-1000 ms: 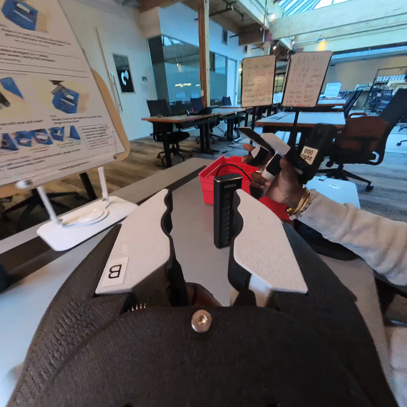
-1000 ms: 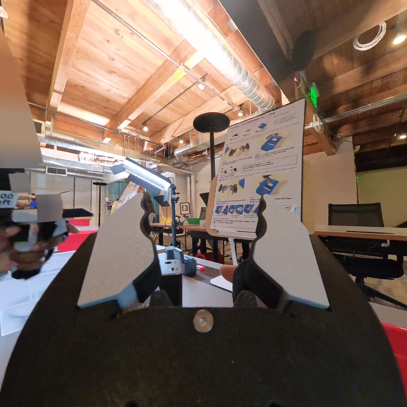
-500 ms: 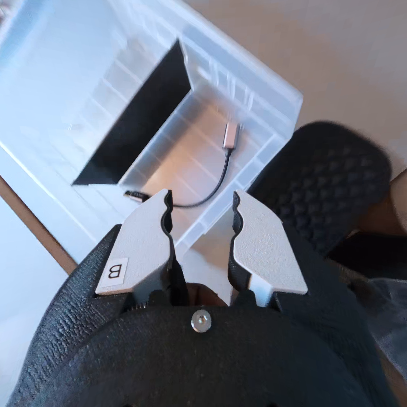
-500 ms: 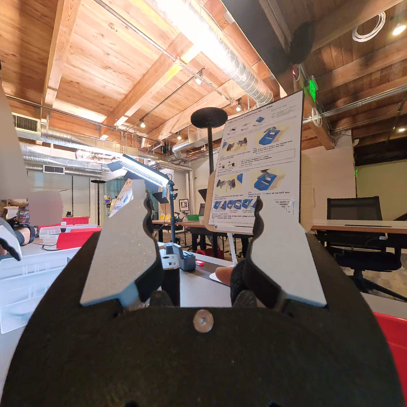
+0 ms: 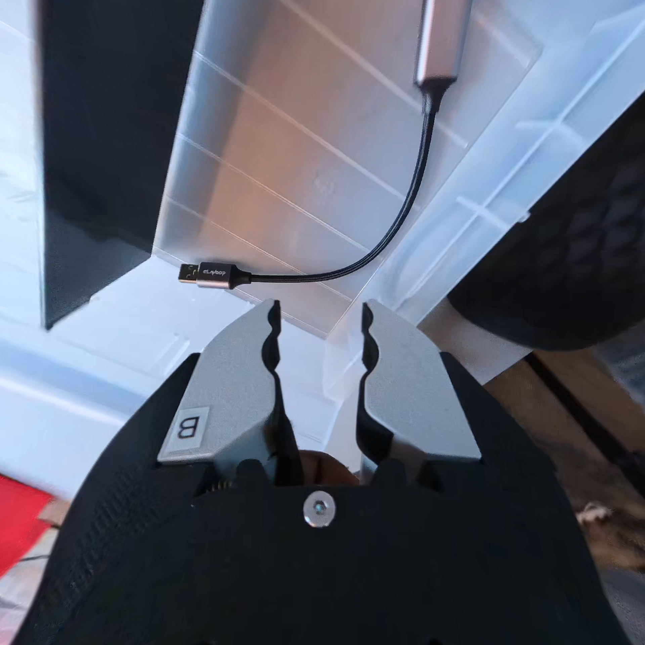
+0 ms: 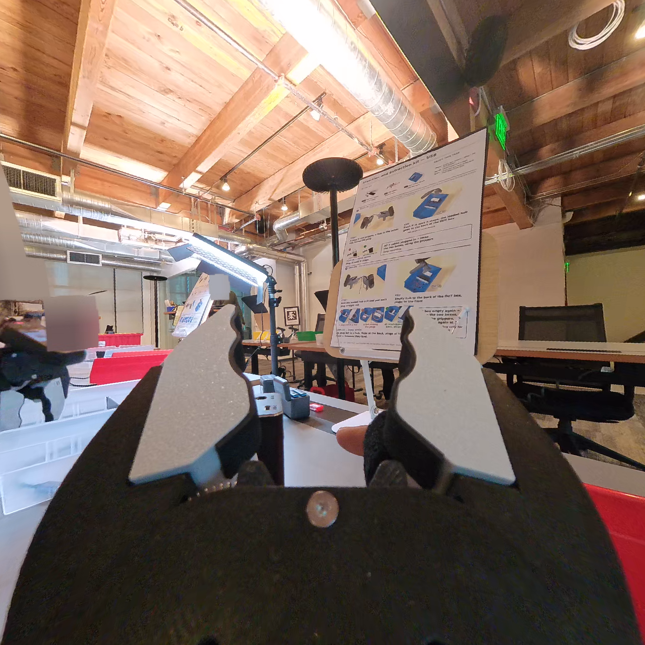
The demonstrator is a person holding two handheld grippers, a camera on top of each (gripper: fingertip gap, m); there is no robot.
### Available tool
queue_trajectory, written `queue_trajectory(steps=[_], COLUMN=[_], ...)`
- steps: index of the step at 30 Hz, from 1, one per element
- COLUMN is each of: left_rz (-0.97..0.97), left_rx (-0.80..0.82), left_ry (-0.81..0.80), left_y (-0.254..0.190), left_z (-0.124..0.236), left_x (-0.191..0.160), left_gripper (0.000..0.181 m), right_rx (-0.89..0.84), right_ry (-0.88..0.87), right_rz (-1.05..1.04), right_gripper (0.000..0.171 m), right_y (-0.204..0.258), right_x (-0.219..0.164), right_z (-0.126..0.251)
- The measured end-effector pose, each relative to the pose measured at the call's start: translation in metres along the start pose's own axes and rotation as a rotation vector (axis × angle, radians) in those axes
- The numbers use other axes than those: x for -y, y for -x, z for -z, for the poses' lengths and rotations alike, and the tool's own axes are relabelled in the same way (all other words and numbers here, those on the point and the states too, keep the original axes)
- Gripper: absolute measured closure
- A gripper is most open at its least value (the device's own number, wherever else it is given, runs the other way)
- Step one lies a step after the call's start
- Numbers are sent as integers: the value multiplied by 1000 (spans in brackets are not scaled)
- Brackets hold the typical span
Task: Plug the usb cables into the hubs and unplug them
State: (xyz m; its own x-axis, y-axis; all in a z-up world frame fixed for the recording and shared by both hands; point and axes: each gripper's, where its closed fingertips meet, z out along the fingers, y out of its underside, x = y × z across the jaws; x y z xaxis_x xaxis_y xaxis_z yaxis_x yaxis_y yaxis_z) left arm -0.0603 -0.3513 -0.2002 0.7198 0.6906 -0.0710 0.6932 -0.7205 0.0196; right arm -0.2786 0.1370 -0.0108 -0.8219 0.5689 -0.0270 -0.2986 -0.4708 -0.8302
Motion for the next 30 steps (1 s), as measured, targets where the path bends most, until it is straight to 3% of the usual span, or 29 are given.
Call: queue_trajectory(steps=[1, 9, 15, 24, 26, 30], left_rz=[-53, -361, -563, -639, -660, -709], left_rx=[-3, -93, 53, 40, 61, 132], left_ry=[28, 98, 157, 243, 217, 218], left_y=[2, 3, 16, 14, 13, 12], left_z=[-4, -16, -29, -36, -36, -26], left_x=[-2, -1, -4, -7, -4, -2], left_gripper=[140, 141, 141, 160, 171, 174], right_rx=[0, 15, 24, 4, 1, -9], right_ry=[1, 6, -30, -41, -44, -52], right_rz=[-1, 1, -18, -6, 6, 11], right_gripper=[84, 86, 88, 92, 93, 96], right_y=[0, 3, 5, 3, 3, 2], right_x=[0, -1, 9, 14, 15, 18], right_z=[0, 0, 1, 2, 2, 3])
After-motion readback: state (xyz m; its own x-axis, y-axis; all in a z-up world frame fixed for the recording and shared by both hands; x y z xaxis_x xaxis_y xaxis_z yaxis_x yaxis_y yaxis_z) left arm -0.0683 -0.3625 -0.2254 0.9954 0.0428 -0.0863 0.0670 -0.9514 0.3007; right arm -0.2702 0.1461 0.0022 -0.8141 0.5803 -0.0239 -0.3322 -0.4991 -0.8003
